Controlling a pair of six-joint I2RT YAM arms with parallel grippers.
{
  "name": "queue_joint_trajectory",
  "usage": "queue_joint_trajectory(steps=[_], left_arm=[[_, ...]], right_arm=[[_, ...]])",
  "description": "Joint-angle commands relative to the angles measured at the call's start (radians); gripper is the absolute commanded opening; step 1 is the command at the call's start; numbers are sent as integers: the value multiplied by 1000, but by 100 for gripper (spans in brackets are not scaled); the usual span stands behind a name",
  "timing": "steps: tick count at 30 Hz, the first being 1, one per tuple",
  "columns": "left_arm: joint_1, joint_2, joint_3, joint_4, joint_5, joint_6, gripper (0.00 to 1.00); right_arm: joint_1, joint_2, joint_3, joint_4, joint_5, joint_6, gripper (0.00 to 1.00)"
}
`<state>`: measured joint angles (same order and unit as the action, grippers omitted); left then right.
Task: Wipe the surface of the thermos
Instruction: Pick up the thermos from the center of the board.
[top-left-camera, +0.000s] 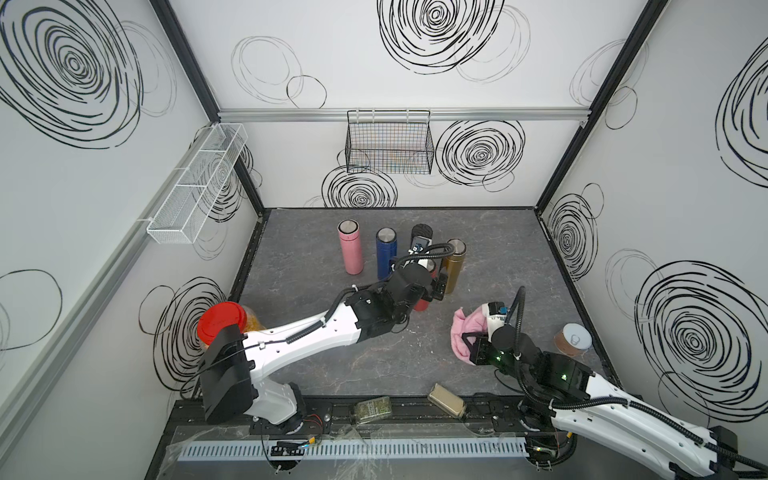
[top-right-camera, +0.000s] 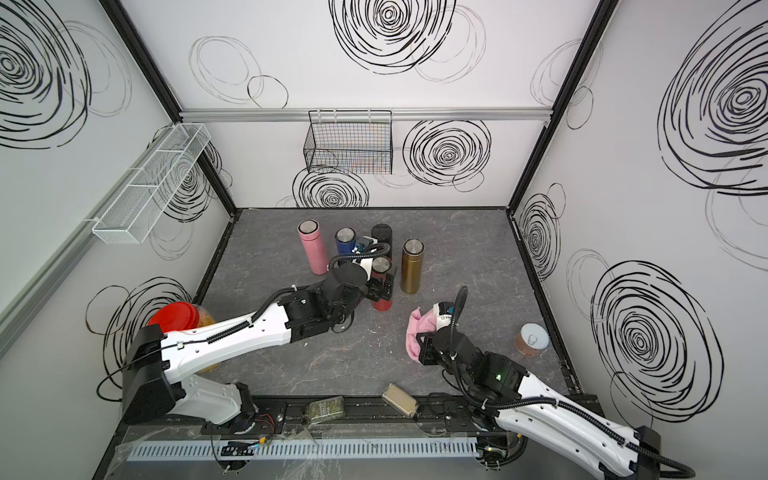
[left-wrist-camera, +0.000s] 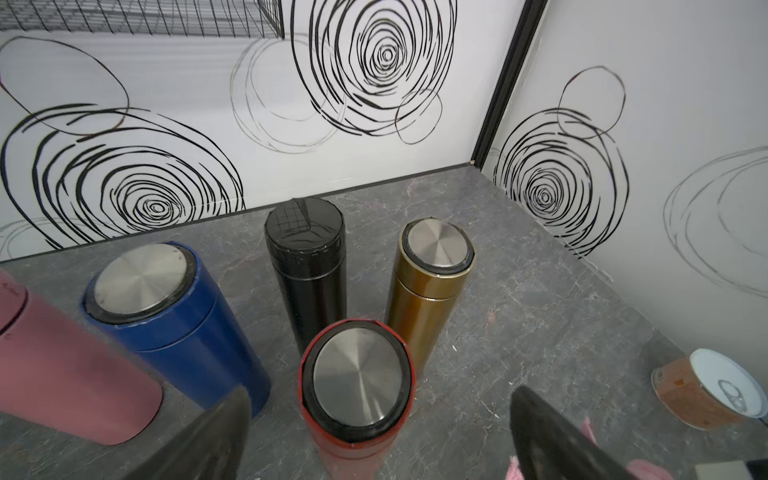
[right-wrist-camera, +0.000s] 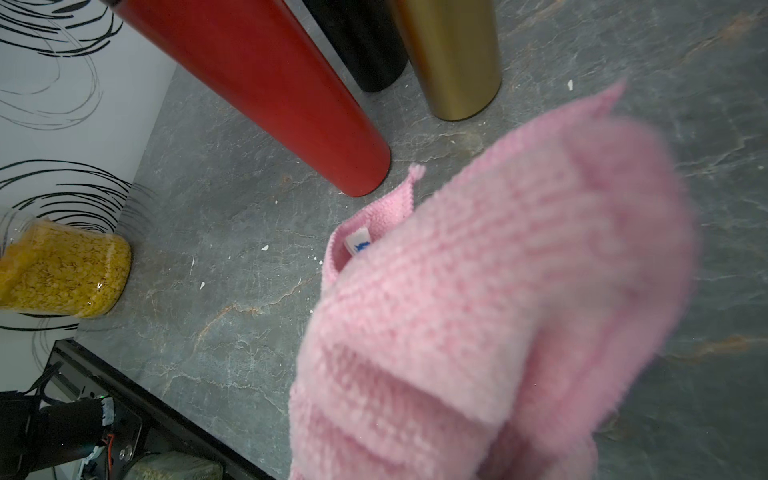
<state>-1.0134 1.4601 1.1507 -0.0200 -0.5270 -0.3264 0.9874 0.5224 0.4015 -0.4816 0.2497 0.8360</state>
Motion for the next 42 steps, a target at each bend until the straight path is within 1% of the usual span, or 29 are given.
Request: queue_joint_trajectory(steps=[1,4,10,19,31,35,37,42], left_arm=[[12,41,30,56,20,-14,99],[23,83,43,53,19,-27,100],[53,139,49,74,33,-43,97],[72,213,73,80,40,-51,94],[97,253,70,98,62,-58,87],[101,267,76,97,70,-57,83],[101,269,75,99,73,-59,79],[102,263,79,100,84,-53,58]], right_arm=[[-24,6,-15,58,-47,-20,0],[-34,2,-23,67,-55,-23,0],[-42,-15,-38,70,-62,-18,0],[-60,-13,-46,83,-77,-20,0],[-69,-8,-48,96,-84,-23,0],[-70,-10,-46,94,-85,-22,0],[-71,-13,-45,93,-87,-22,0],[-72,-18,-45,94,-87,-19,0]])
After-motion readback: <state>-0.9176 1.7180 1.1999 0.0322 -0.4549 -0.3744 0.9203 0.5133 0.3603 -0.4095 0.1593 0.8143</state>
